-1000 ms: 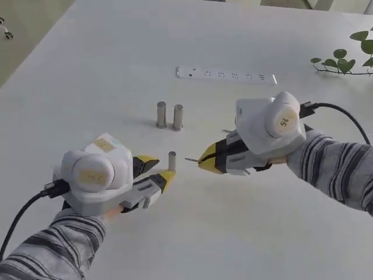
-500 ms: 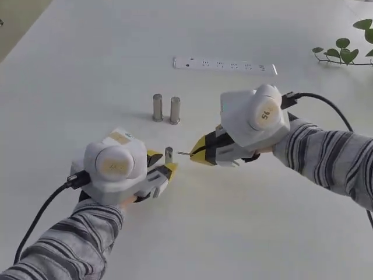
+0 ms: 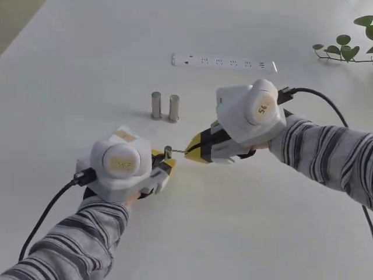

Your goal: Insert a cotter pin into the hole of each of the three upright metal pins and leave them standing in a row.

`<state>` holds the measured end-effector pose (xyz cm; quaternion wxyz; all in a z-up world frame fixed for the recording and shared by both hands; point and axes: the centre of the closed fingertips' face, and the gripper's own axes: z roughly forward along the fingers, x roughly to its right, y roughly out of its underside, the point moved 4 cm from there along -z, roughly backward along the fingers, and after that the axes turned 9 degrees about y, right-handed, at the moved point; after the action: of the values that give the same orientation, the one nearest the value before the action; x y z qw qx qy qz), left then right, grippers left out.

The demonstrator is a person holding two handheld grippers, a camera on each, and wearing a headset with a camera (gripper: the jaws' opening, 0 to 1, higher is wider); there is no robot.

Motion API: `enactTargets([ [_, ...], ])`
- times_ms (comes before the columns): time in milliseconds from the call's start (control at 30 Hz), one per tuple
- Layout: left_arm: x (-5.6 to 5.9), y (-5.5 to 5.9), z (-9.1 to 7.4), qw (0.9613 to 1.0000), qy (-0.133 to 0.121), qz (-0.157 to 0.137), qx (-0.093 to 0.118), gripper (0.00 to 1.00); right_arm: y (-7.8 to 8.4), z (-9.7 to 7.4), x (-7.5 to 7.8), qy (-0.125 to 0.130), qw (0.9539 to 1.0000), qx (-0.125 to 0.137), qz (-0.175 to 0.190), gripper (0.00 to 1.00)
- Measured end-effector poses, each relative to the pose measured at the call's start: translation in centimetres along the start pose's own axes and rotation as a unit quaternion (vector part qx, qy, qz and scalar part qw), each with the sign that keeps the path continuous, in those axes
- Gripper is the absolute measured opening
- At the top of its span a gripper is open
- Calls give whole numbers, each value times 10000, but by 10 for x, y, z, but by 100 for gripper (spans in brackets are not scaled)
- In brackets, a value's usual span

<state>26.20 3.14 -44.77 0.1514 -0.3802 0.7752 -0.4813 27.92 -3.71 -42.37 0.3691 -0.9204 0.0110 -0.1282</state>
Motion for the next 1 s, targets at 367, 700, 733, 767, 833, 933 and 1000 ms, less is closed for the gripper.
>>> enactTargets([
  [367, 0, 1, 1, 9999, 39, 125, -22, 6, -5, 3, -1, -14, 9998, -33, -176, 0],
  [700, -1, 1, 2, 9999, 63, 115, 57, 5, -9, 7, 0, -39, 9991, -99, -404, 0],
  [733, -1, 2, 2, 9999, 64, 110, 68, 5, -10, 7, -1, -41, 9991, -87, -405, 0],
  [767, -1, 2, 2, 9999, 65, 107, 82, 5, -9, 7, 0, -42, 9991, -92, -404, 0],
  [833, -1, 2, 2, 9999, 60, 91, 100, 5, -10, 8, 0, -43, 9991, -100, -401, 0],
  [933, -1, 2, 2, 9999, 49, 90, 100, 5, -12, 7, -2, -34, 9989, -120, -451, 0],
  [1000, -1, 2, 2, 9999, 44, 86, 106, 5, -12, 7, -1, -40, 9989, -111, -446, 0],
])
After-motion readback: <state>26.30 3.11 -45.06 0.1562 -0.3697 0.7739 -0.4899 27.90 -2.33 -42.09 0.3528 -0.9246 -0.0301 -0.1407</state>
